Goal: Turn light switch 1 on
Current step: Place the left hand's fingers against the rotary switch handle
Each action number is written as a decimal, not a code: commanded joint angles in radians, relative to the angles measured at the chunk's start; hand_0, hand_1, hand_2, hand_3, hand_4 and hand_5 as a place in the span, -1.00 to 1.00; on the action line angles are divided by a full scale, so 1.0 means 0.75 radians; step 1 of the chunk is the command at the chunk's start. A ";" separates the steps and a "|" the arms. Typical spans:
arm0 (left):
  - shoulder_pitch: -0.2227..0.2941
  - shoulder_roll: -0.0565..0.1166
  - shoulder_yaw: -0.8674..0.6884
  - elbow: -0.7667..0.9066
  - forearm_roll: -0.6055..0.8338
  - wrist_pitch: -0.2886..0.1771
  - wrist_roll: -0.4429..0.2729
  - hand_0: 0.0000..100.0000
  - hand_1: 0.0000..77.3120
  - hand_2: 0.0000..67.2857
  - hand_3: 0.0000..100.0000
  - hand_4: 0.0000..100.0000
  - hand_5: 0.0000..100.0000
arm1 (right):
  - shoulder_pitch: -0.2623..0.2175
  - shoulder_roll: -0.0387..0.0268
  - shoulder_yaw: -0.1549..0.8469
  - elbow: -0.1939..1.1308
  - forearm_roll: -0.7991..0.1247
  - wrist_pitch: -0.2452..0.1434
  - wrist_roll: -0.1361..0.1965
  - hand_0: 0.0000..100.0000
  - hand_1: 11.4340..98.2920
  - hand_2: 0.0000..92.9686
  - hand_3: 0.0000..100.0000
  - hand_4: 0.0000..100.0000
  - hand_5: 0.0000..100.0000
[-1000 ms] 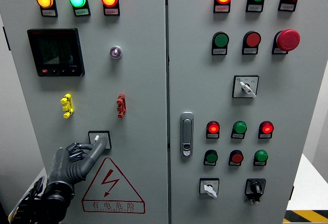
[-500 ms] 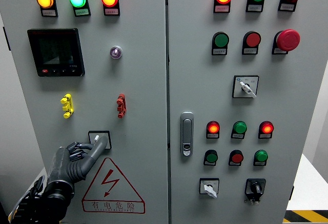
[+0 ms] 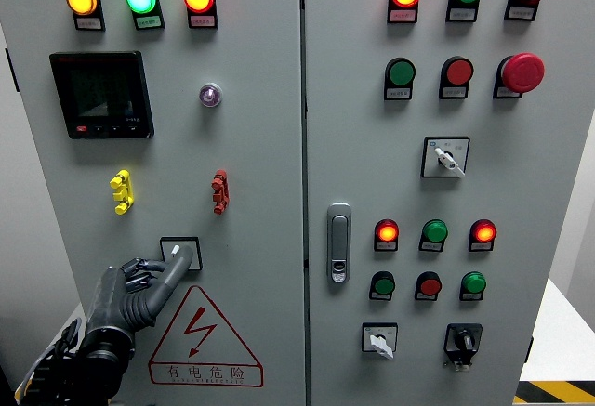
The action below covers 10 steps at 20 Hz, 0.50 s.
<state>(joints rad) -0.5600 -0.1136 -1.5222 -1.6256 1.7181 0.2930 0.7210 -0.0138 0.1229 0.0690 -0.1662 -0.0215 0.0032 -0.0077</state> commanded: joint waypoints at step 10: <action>-0.004 0.000 0.001 0.012 0.020 -0.002 0.002 -0.30 0.42 0.70 0.87 1.00 1.00 | 0.000 0.0018 0.000 -0.001 0.000 -0.002 0.000 -1.00 -0.81 -1.00 -0.61 -0.62 -0.79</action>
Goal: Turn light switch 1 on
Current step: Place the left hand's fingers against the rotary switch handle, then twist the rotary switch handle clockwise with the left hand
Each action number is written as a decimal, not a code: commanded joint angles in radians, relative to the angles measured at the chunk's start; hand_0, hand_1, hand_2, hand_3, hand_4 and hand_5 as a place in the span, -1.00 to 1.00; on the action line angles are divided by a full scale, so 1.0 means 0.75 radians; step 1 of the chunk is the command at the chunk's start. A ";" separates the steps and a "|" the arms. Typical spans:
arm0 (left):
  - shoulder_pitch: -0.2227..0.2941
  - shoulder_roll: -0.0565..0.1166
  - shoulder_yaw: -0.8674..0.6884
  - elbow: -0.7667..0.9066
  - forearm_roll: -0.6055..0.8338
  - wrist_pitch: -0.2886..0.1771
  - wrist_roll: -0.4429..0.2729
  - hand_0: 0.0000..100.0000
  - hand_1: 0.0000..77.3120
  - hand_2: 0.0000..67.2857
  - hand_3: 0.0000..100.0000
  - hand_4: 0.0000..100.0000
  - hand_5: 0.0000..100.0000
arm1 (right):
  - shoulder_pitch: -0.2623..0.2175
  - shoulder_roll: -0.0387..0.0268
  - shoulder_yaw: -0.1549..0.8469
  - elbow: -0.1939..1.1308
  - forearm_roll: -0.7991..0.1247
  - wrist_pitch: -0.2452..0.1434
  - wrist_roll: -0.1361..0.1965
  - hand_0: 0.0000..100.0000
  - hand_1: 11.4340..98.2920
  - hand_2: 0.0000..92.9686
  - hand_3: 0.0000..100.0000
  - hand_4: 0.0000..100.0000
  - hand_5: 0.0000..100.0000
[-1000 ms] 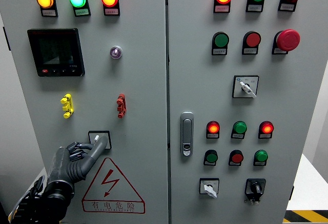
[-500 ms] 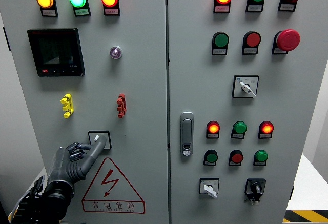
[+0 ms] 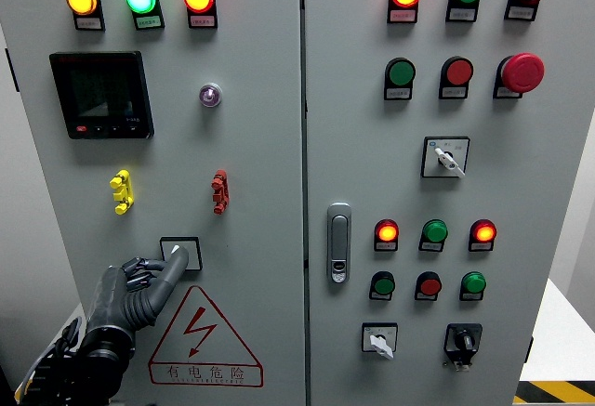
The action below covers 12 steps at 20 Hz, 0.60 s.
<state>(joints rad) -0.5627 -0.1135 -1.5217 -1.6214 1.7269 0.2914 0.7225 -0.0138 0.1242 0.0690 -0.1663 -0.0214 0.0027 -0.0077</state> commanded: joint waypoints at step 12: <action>-0.021 -0.002 0.002 0.016 0.009 0.000 0.000 -0.02 0.35 0.71 0.88 1.00 1.00 | 0.000 -0.0019 0.000 0.001 0.000 0.000 0.000 -1.00 -0.81 -1.00 -0.61 -0.62 -0.79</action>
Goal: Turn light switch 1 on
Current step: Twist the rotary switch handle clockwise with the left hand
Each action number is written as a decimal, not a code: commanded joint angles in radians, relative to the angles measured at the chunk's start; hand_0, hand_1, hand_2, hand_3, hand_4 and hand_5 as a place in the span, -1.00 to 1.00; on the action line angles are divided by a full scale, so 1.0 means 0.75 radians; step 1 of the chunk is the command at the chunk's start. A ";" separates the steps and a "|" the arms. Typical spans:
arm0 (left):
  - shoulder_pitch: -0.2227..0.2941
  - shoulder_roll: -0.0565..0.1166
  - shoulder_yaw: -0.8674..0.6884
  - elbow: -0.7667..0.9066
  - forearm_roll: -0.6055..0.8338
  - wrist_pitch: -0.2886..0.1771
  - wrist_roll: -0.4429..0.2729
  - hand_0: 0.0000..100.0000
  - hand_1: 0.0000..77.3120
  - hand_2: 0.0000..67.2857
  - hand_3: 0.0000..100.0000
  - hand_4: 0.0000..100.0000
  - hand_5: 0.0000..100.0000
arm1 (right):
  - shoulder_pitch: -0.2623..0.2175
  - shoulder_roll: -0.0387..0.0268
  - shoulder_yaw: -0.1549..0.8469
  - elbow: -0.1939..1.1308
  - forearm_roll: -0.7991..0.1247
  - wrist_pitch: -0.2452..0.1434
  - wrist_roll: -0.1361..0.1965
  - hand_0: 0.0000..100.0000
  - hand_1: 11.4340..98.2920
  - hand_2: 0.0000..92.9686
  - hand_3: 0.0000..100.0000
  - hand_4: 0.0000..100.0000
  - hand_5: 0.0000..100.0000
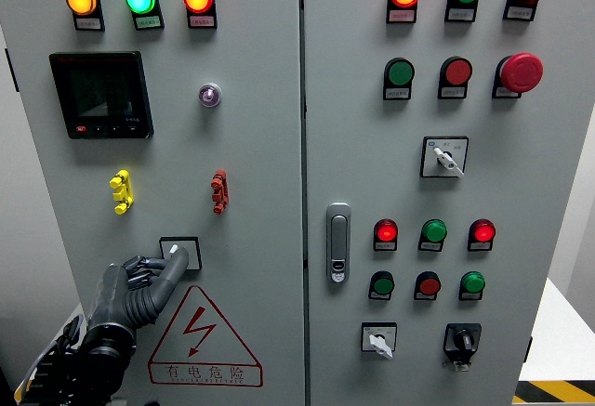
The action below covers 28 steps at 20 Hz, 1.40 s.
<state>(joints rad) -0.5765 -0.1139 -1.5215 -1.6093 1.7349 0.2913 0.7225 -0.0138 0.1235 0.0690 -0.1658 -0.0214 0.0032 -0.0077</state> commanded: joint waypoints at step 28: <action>-0.002 -0.004 0.008 0.010 -0.008 0.000 0.000 1.00 0.37 0.69 0.88 1.00 1.00 | 0.000 -0.0011 0.000 0.000 0.000 -0.002 0.000 -1.00 -0.81 -1.00 -0.61 -0.62 -0.79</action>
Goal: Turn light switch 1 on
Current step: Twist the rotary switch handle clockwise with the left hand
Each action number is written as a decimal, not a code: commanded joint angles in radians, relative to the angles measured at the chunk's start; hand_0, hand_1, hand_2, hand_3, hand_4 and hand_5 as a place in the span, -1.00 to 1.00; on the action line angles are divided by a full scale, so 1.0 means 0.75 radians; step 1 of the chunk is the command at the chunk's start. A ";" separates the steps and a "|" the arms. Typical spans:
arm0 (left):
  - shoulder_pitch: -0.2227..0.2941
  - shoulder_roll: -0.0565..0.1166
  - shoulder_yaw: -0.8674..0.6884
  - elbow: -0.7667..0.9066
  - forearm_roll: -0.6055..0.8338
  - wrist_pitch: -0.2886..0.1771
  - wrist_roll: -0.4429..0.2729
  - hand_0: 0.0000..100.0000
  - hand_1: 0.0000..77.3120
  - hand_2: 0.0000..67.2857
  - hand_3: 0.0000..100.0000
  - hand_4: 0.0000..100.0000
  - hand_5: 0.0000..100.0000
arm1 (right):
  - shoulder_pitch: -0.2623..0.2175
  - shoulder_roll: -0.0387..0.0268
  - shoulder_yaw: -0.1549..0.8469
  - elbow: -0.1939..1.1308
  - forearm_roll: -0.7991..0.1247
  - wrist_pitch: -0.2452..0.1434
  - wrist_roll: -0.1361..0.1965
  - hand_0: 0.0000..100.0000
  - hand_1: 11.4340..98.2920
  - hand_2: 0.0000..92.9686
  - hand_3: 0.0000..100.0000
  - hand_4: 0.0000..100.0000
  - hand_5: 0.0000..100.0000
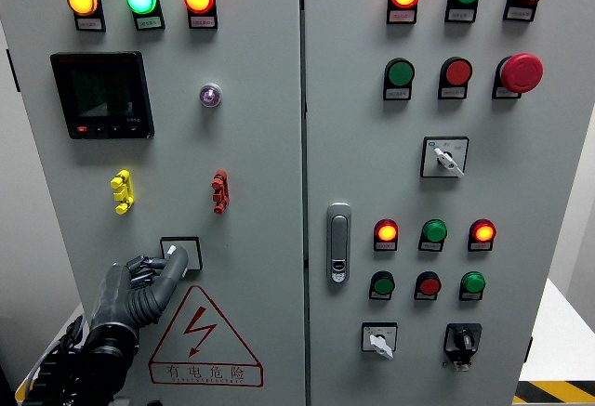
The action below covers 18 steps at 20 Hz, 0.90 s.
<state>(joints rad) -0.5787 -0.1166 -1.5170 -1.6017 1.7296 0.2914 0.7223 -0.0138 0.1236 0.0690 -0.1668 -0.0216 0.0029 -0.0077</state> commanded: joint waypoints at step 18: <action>0.000 0.002 0.008 -0.002 -0.011 0.002 -0.004 1.00 0.32 0.66 0.95 1.00 1.00 | 0.000 0.0009 0.000 -0.001 0.000 0.000 0.000 -1.00 -0.81 -1.00 -0.61 -0.62 -0.79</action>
<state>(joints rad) -0.5783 -0.1151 -1.5123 -1.6031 1.7216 0.2929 0.7196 -0.0138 0.1232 0.0690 -0.1658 -0.0216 0.0026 -0.0077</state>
